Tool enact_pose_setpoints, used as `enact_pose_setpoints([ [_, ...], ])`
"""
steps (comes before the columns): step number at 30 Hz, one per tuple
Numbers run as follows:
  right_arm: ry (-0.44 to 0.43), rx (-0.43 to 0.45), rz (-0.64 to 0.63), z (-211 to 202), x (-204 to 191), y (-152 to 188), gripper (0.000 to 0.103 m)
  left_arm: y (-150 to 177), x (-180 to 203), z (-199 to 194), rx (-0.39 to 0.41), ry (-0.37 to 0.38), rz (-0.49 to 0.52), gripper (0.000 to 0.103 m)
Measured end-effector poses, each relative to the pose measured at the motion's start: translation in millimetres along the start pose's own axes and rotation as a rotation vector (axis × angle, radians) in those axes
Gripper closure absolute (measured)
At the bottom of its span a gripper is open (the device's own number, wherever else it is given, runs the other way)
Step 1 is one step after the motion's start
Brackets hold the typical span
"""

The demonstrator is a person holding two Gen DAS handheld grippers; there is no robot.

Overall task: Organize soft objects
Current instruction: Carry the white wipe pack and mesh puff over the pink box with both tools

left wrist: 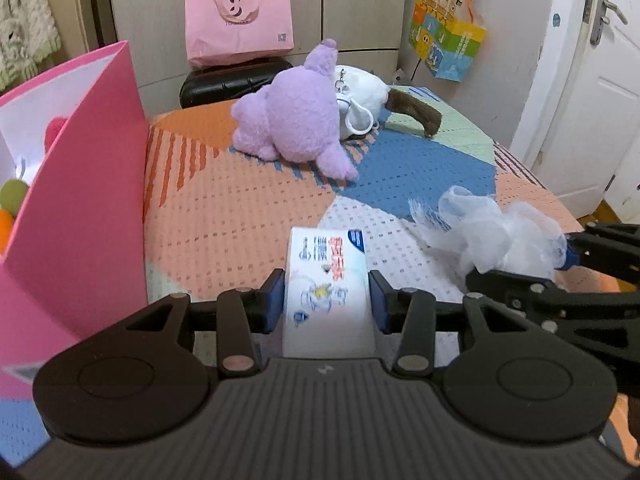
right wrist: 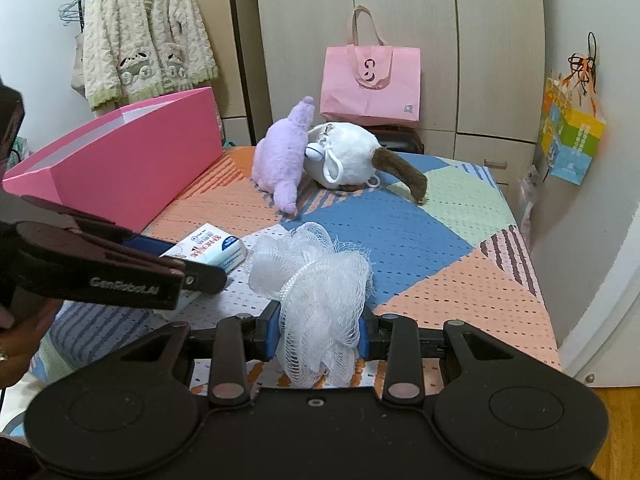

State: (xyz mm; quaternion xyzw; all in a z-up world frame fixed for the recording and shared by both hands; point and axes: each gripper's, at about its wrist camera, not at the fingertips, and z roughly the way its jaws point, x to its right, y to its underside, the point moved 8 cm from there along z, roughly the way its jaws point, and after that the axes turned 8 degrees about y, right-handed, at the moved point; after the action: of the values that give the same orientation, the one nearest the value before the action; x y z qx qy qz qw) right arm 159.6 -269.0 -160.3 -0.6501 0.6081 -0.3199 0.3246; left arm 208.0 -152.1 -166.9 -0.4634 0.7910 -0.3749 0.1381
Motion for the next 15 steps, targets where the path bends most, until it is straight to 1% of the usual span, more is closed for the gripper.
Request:
enact_pose_setpoints([
  [3, 0.005, 0.001, -0.002, -1.6, -1.7, 0.1, 0.063, -0.8, -0.4, 0.3, 0.012, -0.006, 0.000, 0.063],
  [7, -0.004, 0.002, -0.013, -6.8, -5.4, 0.6, 0.063, 2.7, -1.4, -6.4, -0.002, 0.005, -0.010, 0.064],
  [11, -0.048, -0.030, 0.000, -13.0, -9.5, 0.6, 0.063, 8.2, -3.6, -19.3, -0.030, 0.053, -0.047, 0.064],
  [15, -0.098, -0.072, -0.027, -22.4, -16.9, -3.5, 0.063, 13.8, -5.2, -37.6, -0.052, 0.087, -0.046, 0.064],
])
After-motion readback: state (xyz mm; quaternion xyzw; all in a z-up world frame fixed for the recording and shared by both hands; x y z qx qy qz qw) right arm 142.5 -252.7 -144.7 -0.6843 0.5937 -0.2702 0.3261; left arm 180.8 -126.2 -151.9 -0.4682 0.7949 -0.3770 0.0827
